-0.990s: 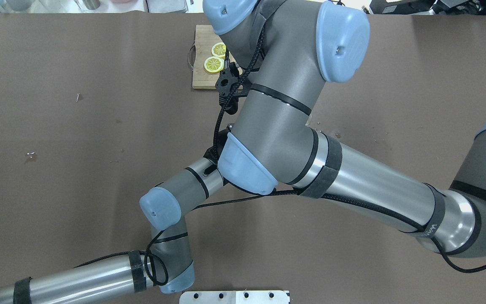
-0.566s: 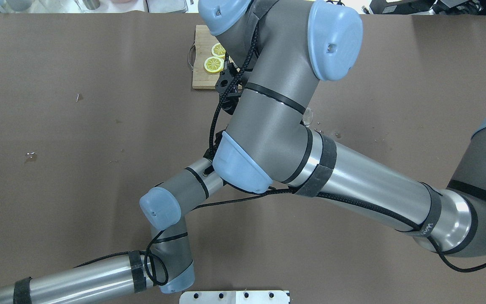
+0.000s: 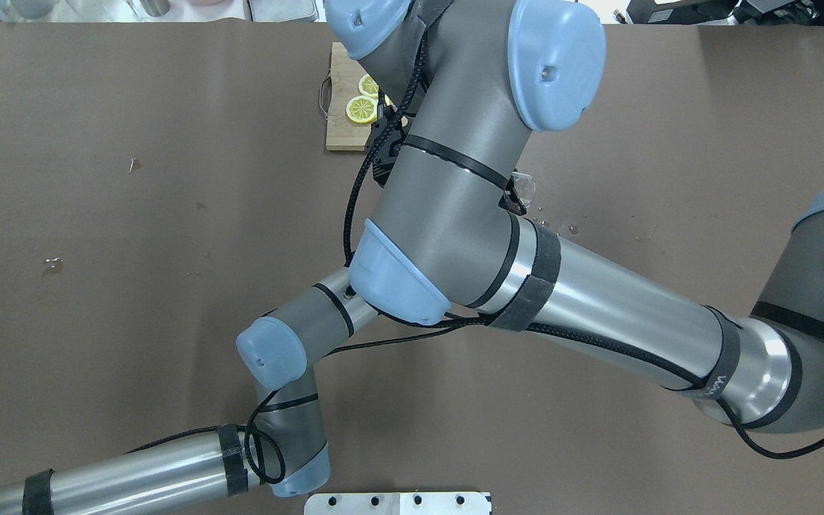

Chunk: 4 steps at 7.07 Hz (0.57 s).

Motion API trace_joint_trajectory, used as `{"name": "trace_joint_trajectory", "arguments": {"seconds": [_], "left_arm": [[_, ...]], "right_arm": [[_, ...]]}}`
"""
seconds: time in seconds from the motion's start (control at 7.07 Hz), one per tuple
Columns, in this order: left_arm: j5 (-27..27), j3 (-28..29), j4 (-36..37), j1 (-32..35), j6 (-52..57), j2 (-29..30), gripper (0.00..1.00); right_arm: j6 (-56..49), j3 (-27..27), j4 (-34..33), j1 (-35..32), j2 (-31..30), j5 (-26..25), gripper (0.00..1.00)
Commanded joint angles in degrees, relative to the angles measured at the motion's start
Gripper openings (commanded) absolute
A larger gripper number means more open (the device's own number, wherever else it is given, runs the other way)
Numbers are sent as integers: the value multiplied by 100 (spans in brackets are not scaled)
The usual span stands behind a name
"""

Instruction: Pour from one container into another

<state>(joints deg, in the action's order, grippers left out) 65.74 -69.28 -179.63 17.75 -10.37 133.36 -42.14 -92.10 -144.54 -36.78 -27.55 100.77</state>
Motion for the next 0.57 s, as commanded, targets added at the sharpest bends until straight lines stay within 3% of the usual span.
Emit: {"name": "trace_joint_trajectory", "arguments": {"seconds": [0.0,0.42], "left_arm": [[0,2,-72,0,0,-12,0],[0,-6,-72,0,0,-30,0]], "right_arm": [[-14,113,-117,83,118,-188,0],[-14,349,-153,118,232,-347,0]]}}
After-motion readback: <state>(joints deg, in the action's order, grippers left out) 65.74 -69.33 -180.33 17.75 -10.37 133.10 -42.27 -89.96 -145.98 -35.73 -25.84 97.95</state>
